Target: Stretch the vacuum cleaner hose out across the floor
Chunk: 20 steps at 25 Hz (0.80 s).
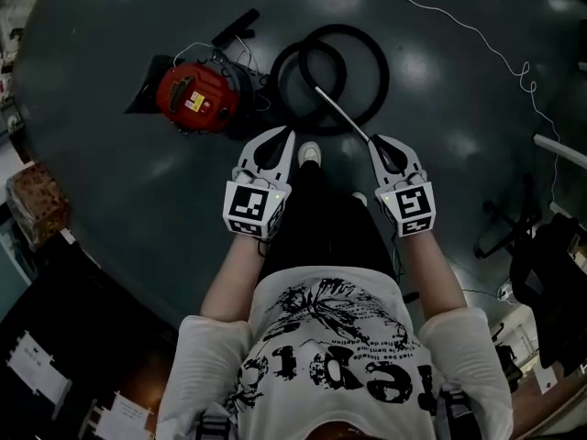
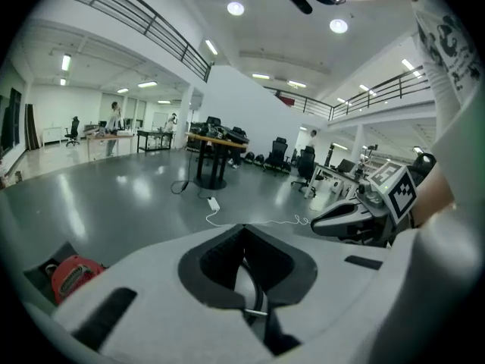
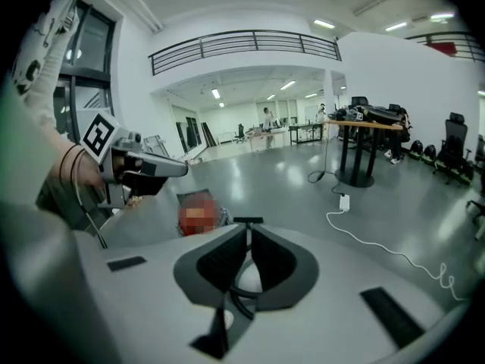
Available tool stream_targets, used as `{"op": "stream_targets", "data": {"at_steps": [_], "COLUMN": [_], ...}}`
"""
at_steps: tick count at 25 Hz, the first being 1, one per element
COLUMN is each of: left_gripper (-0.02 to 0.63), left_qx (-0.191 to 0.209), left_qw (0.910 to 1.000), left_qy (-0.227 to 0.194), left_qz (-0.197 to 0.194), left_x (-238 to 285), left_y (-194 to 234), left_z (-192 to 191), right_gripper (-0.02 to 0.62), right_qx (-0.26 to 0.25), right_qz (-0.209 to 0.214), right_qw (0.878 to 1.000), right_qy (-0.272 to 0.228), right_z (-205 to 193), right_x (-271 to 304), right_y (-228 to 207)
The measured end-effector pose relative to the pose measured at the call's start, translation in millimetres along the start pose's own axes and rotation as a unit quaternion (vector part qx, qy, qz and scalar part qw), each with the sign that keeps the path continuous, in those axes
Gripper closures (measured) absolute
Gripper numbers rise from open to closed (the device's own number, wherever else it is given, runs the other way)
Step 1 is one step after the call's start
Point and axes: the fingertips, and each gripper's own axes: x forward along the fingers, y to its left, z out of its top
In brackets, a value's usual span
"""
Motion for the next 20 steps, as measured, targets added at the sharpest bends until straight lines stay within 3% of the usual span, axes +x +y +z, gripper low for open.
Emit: {"op": "stream_targets", "data": {"at_steps": [6, 13, 16, 20], "left_gripper": [0.601, 0.601, 0.601, 0.601], "left_qx": [-0.005, 0.013, 0.038, 0.058], "left_qw": [0.9998, 0.9999, 0.9993, 0.998], "left_qy": [0.013, 0.005, -0.006, -0.019], "left_qz": [-0.014, -0.01, -0.005, -0.016], "left_x": [74, 185, 227, 263], "left_y": [13, 51, 73, 93], "left_z": [-109, -274, -330, -385], "right_gripper": [0.591, 0.585, 0.501, 0.433], "right_qx": [-0.03, -0.027, -0.034, -0.055], "right_qz": [0.01, 0.035, 0.047, 0.086], "right_qw": [0.999, 0.999, 0.998, 0.99], "right_qy": [0.019, 0.027, 0.041, 0.099], "right_z": [-103, -279, -343, -426], "right_x": [74, 205, 258, 323], "right_y": [-27, -68, -87, -87]}}
